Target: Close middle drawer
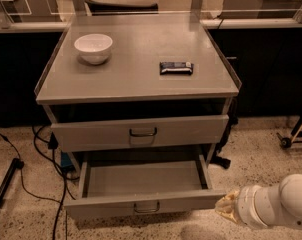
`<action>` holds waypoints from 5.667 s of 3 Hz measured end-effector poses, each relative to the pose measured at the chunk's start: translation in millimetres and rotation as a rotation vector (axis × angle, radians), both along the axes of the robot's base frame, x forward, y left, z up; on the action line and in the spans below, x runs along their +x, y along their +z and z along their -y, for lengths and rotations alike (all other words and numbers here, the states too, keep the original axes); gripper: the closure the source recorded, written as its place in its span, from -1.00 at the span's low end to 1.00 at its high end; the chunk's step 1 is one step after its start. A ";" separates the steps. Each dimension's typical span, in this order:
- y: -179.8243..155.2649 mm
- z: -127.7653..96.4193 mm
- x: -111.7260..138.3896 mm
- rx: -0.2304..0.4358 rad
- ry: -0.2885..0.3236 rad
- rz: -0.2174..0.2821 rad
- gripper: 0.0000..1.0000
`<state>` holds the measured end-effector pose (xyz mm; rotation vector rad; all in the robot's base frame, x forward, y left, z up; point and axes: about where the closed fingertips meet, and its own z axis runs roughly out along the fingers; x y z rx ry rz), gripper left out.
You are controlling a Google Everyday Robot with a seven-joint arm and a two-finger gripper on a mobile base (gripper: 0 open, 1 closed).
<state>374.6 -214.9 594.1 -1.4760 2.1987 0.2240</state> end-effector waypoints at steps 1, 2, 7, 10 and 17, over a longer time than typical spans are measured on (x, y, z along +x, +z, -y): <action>-67.5 -2.1 1.1 0.088 0.010 -0.045 1.00; -98.8 -11.0 -7.7 0.134 0.015 -0.094 1.00; -209.8 -19.5 48.6 0.214 0.058 0.189 1.00; -216.2 -28.0 78.1 0.221 0.136 0.395 1.00; -237.1 -93.1 210.8 0.156 0.281 0.517 1.00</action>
Offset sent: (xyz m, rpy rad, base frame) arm 0.0011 0.0021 -0.0675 0.0877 0.0451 0.0103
